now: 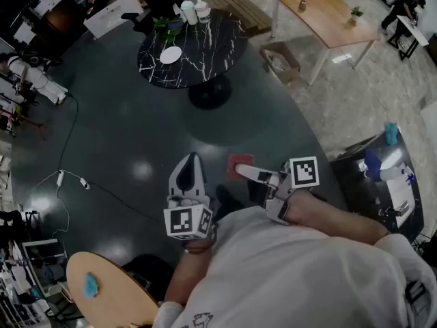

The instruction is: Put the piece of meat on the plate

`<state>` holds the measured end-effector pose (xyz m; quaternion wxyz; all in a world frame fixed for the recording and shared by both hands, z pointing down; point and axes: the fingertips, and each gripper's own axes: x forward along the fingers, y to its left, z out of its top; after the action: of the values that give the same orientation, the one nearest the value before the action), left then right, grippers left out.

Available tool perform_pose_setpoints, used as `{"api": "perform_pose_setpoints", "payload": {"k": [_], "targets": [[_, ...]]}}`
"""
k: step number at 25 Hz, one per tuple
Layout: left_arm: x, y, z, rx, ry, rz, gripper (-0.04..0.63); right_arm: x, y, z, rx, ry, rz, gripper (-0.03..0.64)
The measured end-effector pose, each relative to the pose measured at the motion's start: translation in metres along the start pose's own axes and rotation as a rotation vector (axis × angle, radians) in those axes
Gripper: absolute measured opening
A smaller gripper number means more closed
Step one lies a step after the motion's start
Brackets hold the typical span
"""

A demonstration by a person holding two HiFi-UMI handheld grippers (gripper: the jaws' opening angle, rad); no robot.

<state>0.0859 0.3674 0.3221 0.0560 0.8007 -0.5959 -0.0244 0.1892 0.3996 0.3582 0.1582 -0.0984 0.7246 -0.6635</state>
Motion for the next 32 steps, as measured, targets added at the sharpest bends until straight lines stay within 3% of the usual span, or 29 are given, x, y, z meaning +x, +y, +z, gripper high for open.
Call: {"api": "perform_pose_setpoints", "payload": {"k": [10,21,27,32], "targets": [[0.043,0.071,0.011,-0.038,-0.008,-0.013,0.006,0.072,-0.005,0.038,-0.005,-0.019,-0.008,0.091],[0.079,0.147,0.035,-0.024,-0.018,-0.058,0.006,0.158,-0.005,0.066,-0.023,-0.056,-0.009,0.091],[0.082,0.180,0.029,-0.023,-0.004,-0.080,0.006,0.196,-0.013,0.069,-0.037,-0.072,-0.021,0.091],[0.081,0.206,0.029,-0.032,-0.005,-0.054,0.006,0.221,-0.020,0.069,-0.017,-0.067,-0.026,0.091]]}}
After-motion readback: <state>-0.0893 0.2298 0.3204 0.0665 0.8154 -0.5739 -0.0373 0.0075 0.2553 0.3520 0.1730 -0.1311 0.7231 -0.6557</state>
